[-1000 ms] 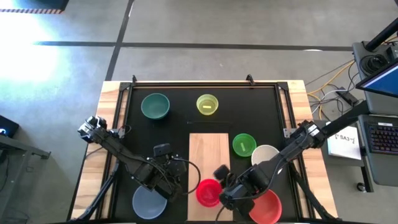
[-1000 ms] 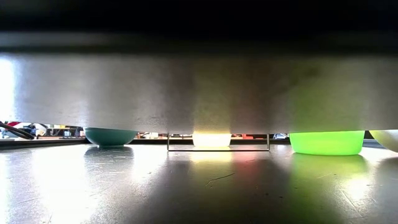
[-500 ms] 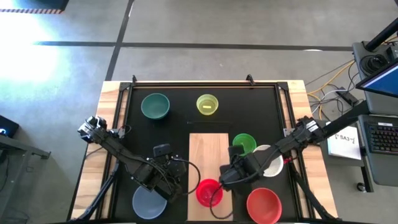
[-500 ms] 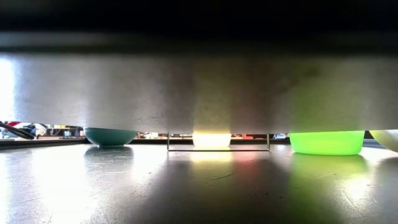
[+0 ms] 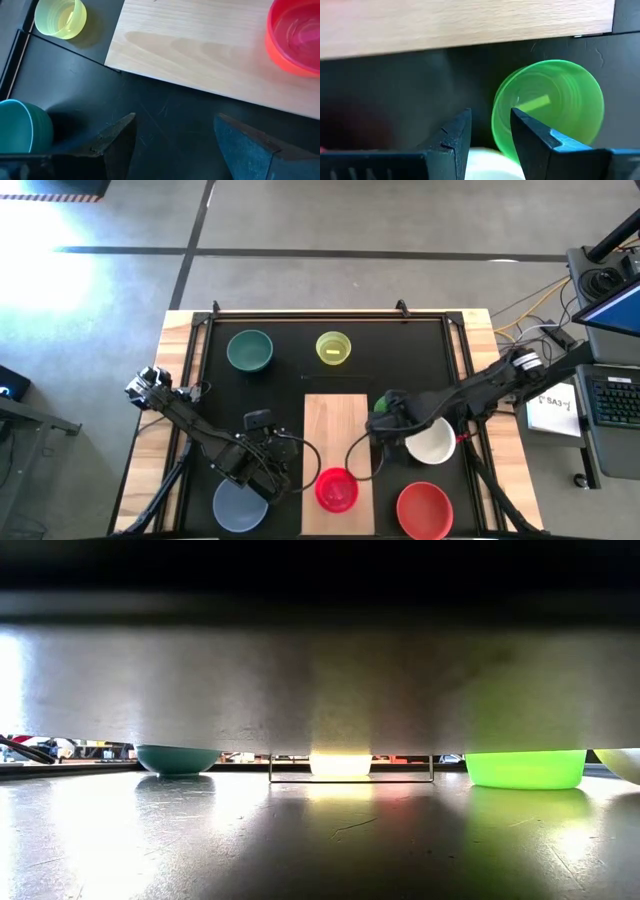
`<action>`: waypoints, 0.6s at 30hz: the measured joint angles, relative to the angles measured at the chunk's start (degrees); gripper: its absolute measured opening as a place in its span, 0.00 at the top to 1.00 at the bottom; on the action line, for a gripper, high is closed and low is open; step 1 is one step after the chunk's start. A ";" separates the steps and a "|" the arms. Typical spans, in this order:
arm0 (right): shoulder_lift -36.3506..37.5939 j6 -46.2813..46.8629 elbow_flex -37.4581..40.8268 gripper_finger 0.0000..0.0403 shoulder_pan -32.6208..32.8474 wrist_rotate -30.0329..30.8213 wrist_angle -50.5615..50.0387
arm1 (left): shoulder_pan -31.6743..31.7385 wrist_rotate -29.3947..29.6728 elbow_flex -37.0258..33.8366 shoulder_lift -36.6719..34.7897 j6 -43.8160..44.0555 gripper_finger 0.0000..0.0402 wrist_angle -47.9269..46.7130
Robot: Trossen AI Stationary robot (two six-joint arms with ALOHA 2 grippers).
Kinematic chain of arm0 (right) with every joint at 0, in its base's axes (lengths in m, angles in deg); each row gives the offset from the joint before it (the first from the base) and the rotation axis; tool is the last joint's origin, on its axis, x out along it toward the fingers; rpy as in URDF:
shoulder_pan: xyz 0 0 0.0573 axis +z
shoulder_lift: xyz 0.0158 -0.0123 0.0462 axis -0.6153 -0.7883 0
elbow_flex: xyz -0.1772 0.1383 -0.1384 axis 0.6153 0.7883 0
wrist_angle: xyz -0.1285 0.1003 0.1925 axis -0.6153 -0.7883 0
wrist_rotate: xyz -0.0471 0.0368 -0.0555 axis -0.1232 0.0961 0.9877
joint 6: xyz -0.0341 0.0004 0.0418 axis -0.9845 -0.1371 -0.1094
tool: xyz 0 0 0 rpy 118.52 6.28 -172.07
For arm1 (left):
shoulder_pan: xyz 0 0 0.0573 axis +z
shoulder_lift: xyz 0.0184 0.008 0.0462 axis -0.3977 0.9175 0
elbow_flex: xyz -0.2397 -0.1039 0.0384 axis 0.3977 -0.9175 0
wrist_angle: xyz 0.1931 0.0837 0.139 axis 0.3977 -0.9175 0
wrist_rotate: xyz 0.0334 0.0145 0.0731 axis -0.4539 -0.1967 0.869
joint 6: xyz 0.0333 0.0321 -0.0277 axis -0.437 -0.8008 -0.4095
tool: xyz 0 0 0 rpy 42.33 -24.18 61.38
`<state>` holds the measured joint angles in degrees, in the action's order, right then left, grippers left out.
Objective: Place and stack bowls onto a shelf
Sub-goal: Stack the small green bowl on top of the small pink bowl on the shelf
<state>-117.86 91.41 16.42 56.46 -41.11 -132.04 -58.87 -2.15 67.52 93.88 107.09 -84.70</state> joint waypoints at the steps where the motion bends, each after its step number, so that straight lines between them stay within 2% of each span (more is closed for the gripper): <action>1: 1.11 0.60 1.90 0.68 -0.39 -0.01 2.03 | 0.00 0.01 0.00 0.00 0.00 0.38 -0.02; 9: 5.42 5.75 13.68 0.68 -2.65 0.05 13.17 | 0.00 0.11 0.00 0.00 0.27 0.38 -0.10; 18: 2.77 6.51 16.14 0.72 -2.91 0.13 16.70 | 0.00 1.20 0.00 0.00 0.00 0.38 -0.09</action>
<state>-115.08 97.92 32.56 53.55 -40.98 -115.34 -58.87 -0.95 67.52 93.88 107.09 -84.80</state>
